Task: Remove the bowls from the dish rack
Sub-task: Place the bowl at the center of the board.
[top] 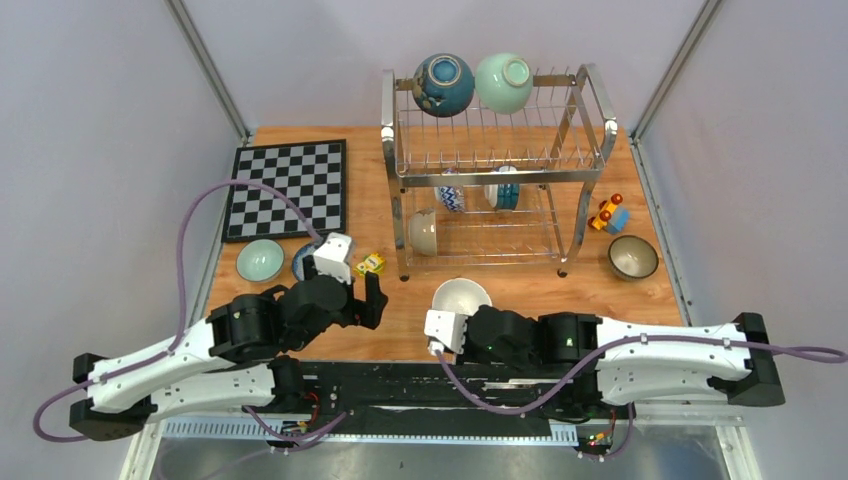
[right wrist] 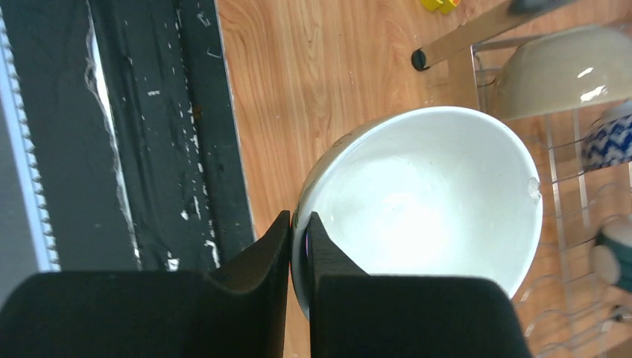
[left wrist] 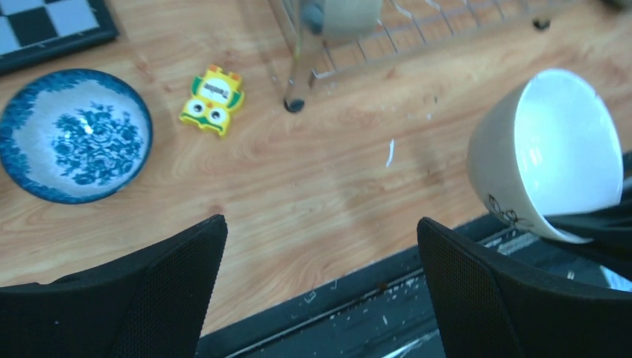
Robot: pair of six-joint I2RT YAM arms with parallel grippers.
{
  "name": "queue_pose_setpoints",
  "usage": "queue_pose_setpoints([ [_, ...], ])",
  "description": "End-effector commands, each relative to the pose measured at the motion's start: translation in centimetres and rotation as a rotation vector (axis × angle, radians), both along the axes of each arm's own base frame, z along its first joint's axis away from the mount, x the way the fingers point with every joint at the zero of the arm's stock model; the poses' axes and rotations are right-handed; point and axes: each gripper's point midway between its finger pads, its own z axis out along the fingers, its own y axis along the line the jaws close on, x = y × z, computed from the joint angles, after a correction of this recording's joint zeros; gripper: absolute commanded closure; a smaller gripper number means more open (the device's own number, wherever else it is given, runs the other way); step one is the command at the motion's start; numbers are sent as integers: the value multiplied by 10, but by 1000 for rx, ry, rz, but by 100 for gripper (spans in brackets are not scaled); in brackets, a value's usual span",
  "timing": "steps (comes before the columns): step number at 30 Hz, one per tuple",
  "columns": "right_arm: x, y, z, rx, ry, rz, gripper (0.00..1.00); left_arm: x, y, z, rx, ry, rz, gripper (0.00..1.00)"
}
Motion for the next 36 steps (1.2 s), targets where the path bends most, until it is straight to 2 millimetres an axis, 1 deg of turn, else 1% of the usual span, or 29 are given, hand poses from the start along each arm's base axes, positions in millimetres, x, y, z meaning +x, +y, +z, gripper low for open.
queue_pose_setpoints([
  [1,3,13,35,-9,-211,112,100,-22,-17,-7,51,76,-180,0],
  [5,-19,22,30,-64,-268,248,100,-31,-24,1,21,71,-257,0],
  [10,-42,24,20,-154,-318,393,100,-37,-24,22,-54,39,-302,0],
  [14,-54,25,14,-223,-320,478,100,-44,-28,35,-73,27,-363,0],
  [16,-58,26,12,-249,-315,507,100,-47,-32,38,-68,34,-392,0],
  [17,-60,26,10,-267,-311,522,100,-49,-34,37,-58,45,-407,0],
  [19,-62,27,9,-286,-307,542,100,-52,-41,29,-14,82,-438,0],
  [23,-65,30,8,-311,-305,571,100,-56,-53,4,108,188,-473,1],
  [26,-67,32,9,-312,-307,584,100,-55,-59,-5,149,221,-473,4],
  [28,-67,34,10,-314,-307,585,100,-55,-63,-6,149,227,-480,6],
  [31,-69,36,10,-317,-301,592,100,-56,-68,-10,168,246,-499,12],
  [34,-71,38,11,-314,-293,601,100,-56,-65,-19,230,276,-495,19],
  [36,-72,39,11,-311,-288,601,100,-56,-64,-25,256,294,-491,27],
])
